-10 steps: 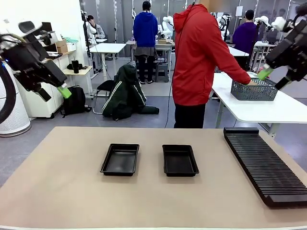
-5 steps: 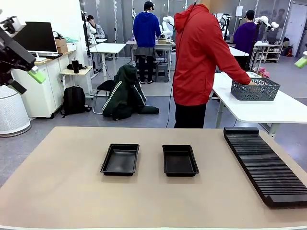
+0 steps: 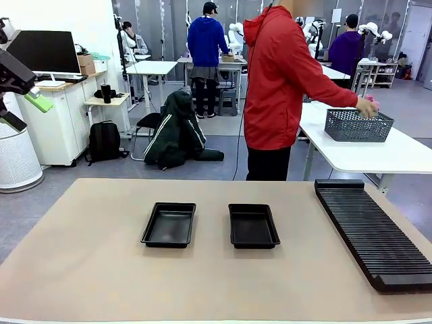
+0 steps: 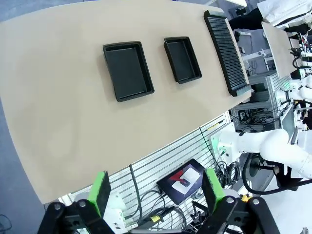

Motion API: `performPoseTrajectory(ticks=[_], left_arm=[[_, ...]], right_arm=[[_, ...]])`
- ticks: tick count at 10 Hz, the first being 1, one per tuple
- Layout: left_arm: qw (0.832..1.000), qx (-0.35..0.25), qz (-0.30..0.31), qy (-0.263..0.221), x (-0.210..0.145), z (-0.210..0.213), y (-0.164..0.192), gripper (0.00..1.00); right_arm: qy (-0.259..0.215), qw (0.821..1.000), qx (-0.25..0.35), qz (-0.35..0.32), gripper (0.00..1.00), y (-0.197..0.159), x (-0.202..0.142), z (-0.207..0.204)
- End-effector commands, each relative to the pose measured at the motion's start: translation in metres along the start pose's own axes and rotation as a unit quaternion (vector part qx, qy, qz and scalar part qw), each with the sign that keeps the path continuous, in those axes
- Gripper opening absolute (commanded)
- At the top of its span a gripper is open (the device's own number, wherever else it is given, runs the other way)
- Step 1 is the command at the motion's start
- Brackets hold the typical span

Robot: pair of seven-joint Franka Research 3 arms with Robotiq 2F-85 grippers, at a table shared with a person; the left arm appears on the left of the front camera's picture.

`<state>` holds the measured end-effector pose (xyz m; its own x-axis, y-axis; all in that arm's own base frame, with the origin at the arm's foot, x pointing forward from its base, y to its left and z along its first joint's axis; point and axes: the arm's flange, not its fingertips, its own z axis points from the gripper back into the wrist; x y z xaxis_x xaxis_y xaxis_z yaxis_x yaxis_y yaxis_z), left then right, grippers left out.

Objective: Inspect and transfer BCBs to ESD trays.
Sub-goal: Pick up the Blank PCB from the PCB Rack and place it in the left ESD tray.

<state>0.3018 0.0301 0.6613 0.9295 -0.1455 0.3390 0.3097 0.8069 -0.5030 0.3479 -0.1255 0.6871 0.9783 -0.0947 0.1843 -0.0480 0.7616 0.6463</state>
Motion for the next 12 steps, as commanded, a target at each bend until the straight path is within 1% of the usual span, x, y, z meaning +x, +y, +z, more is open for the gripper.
performPoseTrajectory(ticks=[1,3,6,9,12], left_arm=[[1.000,-0.008,0.005,-0.017,-0.008,0.006,-0.003,1.00],[0.999,-0.012,0.004,-0.032,-0.018,0.010,-0.008,1.00],[0.998,-0.022,-0.005,-0.059,-0.032,0.019,-0.014,1.00],[0.998,-0.019,0.002,-0.058,-0.036,0.018,-0.017,1.00],[0.998,-0.014,-0.002,-0.066,-0.039,0.023,-0.023,1.00]], right_arm=[[-0.032,0.999,0.000,0.025,1.00,0.003,-0.005,0.000],[-0.046,0.997,-0.001,0.054,1.00,0.013,-0.010,0.013],[-0.052,0.995,-0.007,0.083,1.00,0.031,-0.006,0.029],[-0.040,0.997,-0.002,0.070,1.00,0.026,0.002,0.032],[-0.044,0.997,-0.006,0.061,1.00,0.018,0.003,0.035]])
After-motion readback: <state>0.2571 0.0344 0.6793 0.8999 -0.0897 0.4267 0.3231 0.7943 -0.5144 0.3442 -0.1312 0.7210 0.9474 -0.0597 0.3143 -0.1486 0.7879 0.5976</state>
